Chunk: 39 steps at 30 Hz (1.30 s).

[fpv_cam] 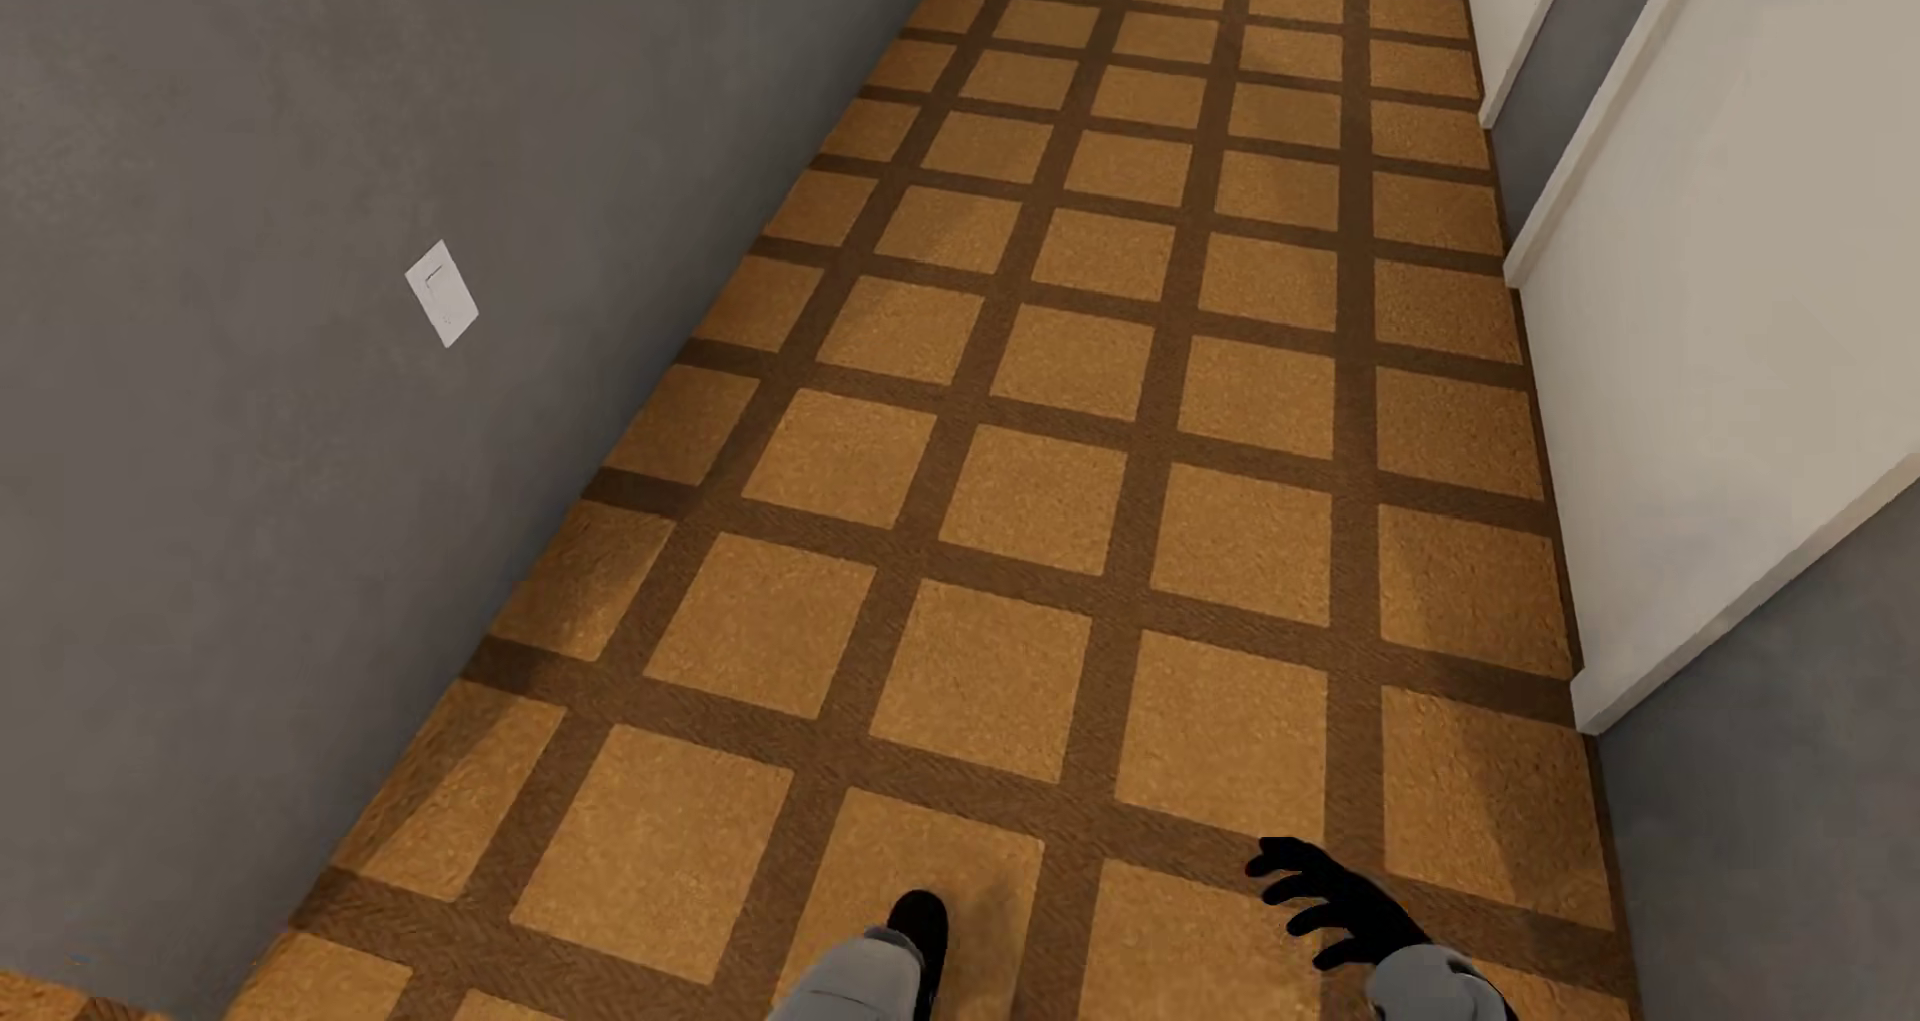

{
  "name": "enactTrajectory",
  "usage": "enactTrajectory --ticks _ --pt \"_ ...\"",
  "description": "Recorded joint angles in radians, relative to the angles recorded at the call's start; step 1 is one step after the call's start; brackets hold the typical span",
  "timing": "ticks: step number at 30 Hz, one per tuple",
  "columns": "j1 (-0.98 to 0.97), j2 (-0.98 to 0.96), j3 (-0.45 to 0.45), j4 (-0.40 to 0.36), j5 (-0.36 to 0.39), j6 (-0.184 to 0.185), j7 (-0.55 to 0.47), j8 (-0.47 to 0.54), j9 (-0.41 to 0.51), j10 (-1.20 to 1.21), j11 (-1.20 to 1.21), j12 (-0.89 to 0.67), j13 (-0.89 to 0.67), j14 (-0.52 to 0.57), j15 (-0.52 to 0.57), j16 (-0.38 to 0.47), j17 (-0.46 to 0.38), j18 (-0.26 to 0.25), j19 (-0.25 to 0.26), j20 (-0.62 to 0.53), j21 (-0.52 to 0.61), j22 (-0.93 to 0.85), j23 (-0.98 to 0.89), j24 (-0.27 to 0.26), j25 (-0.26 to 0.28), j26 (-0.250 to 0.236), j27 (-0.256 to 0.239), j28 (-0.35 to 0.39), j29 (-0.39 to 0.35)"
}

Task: Circle the corner

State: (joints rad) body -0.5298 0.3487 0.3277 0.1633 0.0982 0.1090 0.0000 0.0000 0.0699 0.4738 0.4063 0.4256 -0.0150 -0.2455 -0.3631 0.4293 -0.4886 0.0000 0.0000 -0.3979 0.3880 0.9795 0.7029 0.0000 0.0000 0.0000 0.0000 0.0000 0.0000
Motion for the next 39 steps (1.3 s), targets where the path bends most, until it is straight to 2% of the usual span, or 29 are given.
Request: enactTrajectory --ticks 2,4,5,7,8,11,12,13,14,15,16,17,18,19,20,22,23,25,28,29,30,31,32,33,34,35,36,37,39 --pt "-0.036 0.082 0.058 0.004 -0.076 -0.025 0.0 0.0 0.011 0.168 0.095 0.022 0.008 0.017 0.109 0.002 0.016 0.0 0.0 0.004 -0.039 0.038 -0.045 0.0 0.0 0.0 0.0 0.0 0.0" --pt "-0.056 -0.004 0.031 -0.056 -0.123 -0.08 0.0 0.0 -0.017 0.391 0.415 0.021 0.071 0.107 0.468 -0.008 0.073 0.0 0.0 -0.023 -0.046 0.111 -0.017 0.0 0.0 0.0 0.0 0.0 0.0" --pt "0.036 -0.082 -0.009 -0.122 -0.133 -0.095 0.0 0.0 0.018 0.41 0.655 0.009 0.112 0.065 0.609 -0.015 0.082 0.0 0.0 -0.011 -0.033 0.106 -0.005 0.0 0.0 0.0 0.0 0.0 0.0" --pt "0.226 -0.312 -0.105 -0.174 -0.094 -0.088 0.0 0.0 0.045 0.346 1.0 -0.015 0.139 0.007 0.462 -0.041 0.114 0.0 0.0 0.003 0.078 0.038 0.094 0.0 0.0 0.0 0.0 0.0 0.0" --pt "0.327 -0.435 -0.168 -0.159 -0.038 -0.054 0.0 0.0 0.038 0.276 1.008 -0.025 0.192 0.006 0.429 -0.06 0.144 0.0 0.0 0.025 0.035 -0.029 0.134 0.0 0.0 0.0 0.0 0.0 0.0" --pt "0.624 -0.665 -0.359 -0.128 0.014 -0.009 0.0 0.0 0.039 0.081 0.478 -0.067 0.326 -0.002 0.62 -0.066 0.141 0.0 0.0 0.061 0.135 -0.272 0.238 0.0 0.0 0.0 0.0 0.0 0.0" --pt "0.682 -0.718 -0.404 -0.121 -0.005 -0.014 0.0 0.0 0.032 0.057 0.264 -0.108 0.358 -0.021 0.569 -0.058 0.14 0.0 0.0 0.067 0.145 -0.347 0.268 0.0 0.0 0.0 0.0 0.0 0.0" --pt "0.736 -0.747 -0.439 -0.12 -0.019 -0.022 0.0 0.0 0.026 0.039 0.096 -0.157 0.369 -0.054 0.314 -0.042 0.122 0.0 0.0 0.063 0.264 -0.397 0.303 0.0 0.0 0.0 0.0 0.0 0.0" --pt "0.788 -0.781 -0.48 -0.107 -0.043 -0.027 0.0 0.0 0.02 0.046 0.061 -0.19 0.402 -0.091 0.045 -0.033 0.113 0.0 0.0 0.082 0.298 -0.448 0.313 0.0 0.0 0.0 0.0 0.0 0.0" --pt "0.831 -0.817 -0.522 -0.1 -0.078 -0.033 0.0 0.0 0.022 0.052 0.073 -0.219 0.429 -0.114 -0.03 -0.031 0.105 0.0 0.0 0.107 0.325 -0.475 0.322 0.0 0.0 0.0 0.0 0.0 0.0" --pt "0.894 -0.845 -0.547 -0.077 -0.077 -0.021 0.0 0.0 0.035 0.064 0.072 -0.225 0.449 -0.087 0.068 -0.038 0.103 0.0 0.0 0.14 0.35 -0.489 0.349 0.0 0.0 0.0 0.0 0.0 0.0" --pt "0.909 -0.879 -0.567 -0.047 -0.058 -0.009 0.0 0.0 0.026 0.118 0.118 -0.214 0.465 0.005 0.298 -0.048 0.101 0.0 0.0 0.164 0.351 -0.485 0.36 0.0 0.0 0.0 0.0 0.0 0.0" --pt "0.88 -0.905 -0.559 -0.017 -0.021 0.015 0.0 0.0 -0.008 0.213 0.166 -0.193 0.48 0.154 0.537 -0.059 0.113 0.0 0.0 0.178 0.332 -0.463 0.386 0.0 0.0 0.0 0.0 0.0 0.0" --pt "0.843 -0.89 -0.523 0.022 0.042 0.051 0.0 0.0 -0.012 0.372 0.245 -0.169 0.485 0.333 0.624 -0.075 0.115 0.0 0.0 0.168 0.346 -0.417 0.401 0.0 0.0 0.0 0.0 0.0 0.0" --pt "0.786 -0.832 -0.479 0.03 0.09 0.072 0.0 0.0 0.008 0.553 0.304 -0.155 0.47 0.43 0.603 -0.09 0.108 0.0 0.0 0.134 0.356 -0.348 0.398 0.0 0.0 0.0 0.0 0.0 0.0" --pt "0.575 -0.634 -0.404 0.024 0.147 0.069 0.0 0.0 0.041 0.883 0.258 -0.149 0.385 0.196 0.495 -0.098 0.103 0.0 0.0 0.039 0.371 -0.211 0.346 0.0 0.0 0.0 0.0 0.0 0.0" --pt "0.465 -0.524 -0.349 0.002 0.147 0.047 0.0 0.0 0.043 0.943 0.207 -0.132 0.34 0.089 0.425 -0.093 0.107 0.0 0.0 0.001 0.346 -0.156 0.299 0.0 0.0 0.0 0.0 0.0 0.0" --pt "0.318 -0.312 -0.215 -0.04 0.104 -0.004 0.0 0.0 0.043 0.807 0.108 -0.054 0.275 0.015 0.274 -0.076 0.097 0.0 0.0 -0.032 0.242 -0.107 0.143 0.0 0.0 0.0 0.0 0.0 0.0" --pt "0.207 -0.096 -0.077 -0.03 0.038 -0.036 0.0 0.0 0.022 0.243 0.02 0.036 0.152 0.036 0.1 -0.057 0.083 0.0 0.0 -0.051 0.087 -0.043 -0.064 0.0 0.0 0.0 0.0 0.0 0.0" --pt "0.187 -0.061 -0.055 -0.023 0.034 -0.03 0.0 0.0 0.004 0.063 0.016 0.053 0.116 0.103 0.064 -0.056 0.073 0.0 0.0 -0.053 0.036 -0.025 -0.129 0.0 0.0 0.0 0.0 0.0 0.0" --pt "0.15 -0.037 -0.036 -0.013 0.012 -0.033 0.0 0.0 -0.019 -0.295 0.02 0.063 0.086 0.292 0.041 -0.06 0.064 0.0 0.0 -0.047 -0.01 -0.005 -0.177 0.0 0.0 0.0 0.0 0.0 0.0" --pt "0.113 -0.007 -0.02 -0.014 -0.012 -0.035 0.0 0.0 -0.028 -0.337 0.041 0.072 0.067 0.307 0.047 -0.062 0.058 0.0 0.0 -0.043 -0.041 0.014 -0.207 0.0 0.0 0.0 0.0 0.0 0.0" --pt "0.083 0.038 -0.004 -0.03 -0.046 -0.04 0.0 0.0 -0.021 0.031 0.077 0.076 0.072 0.077 0.084 -0.066 0.052 0.0 0.0 -0.047 -0.065 0.037 -0.235 0.0 0.0 0.0 0.0 0.0 0.0" --pt "0.049 0.046 0.003 -0.055 -0.072 -0.053 0.0 0.0 -0.033 0.13 0.151 0.073 0.094 0.019 0.168 -0.067 0.06 0.0 0.0 -0.048 -0.084 0.061 -0.228 0.0 0.0 0.0 0.0 0.0 0.0" --pt "0.006 0.001 -0.002 -0.072 -0.098 -0.07 0.0 0.0 -0.063 0.237 0.284 0.064 0.123 0.106 0.287 -0.067 0.077 0.0 0.0 -0.072 -0.092 0.092 -0.197 0.0 0.0 0.0 0.0 0.0 0.0" --pt "0.064 -0.011 -0.024 -0.126 -0.151 -0.103 0.0 0.0 -0.035 0.336 0.447 0.053 0.152 0.096 0.426 -0.067 0.099 0.0 0.0 -0.089 -0.069 0.121 -0.121 0.0 0.0 0.0 0.0 0.0 0.0" --pt "0.101 -0.119 -0.057 -0.15 -0.13 -0.096 0.0 0.0 -0.023 0.374 0.681 0.024 0.163 0.037 0.544 -0.073 0.1 0.0 0.0 -0.054 -0.017 0.102 -0.046 0.0 0.0 0.0 0.0 0.0 0.0" --pt "0.183 -0.22 -0.092 -0.188 -0.131 -0.099 0.0 0.0 -0.003 0.357 0.882 -0.001 0.159 0.008 0.543 -0.079 0.107 0.0 0.0 -0.056 0.057 0.059 0.05 0.0 0.0 0.0 0.0 0.0 0.0" --pt "0.361 -0.398 -0.215 -0.206 -0.06 -0.048 0.0 0.0 0.014 0.255 0.994 -0.046 0.217 0.031 0.476 -0.097 0.136 0.0 0.0 0.006 0.085 -0.092 0.201 0.0 0.0 0.0 0.0 0.0 0.0"
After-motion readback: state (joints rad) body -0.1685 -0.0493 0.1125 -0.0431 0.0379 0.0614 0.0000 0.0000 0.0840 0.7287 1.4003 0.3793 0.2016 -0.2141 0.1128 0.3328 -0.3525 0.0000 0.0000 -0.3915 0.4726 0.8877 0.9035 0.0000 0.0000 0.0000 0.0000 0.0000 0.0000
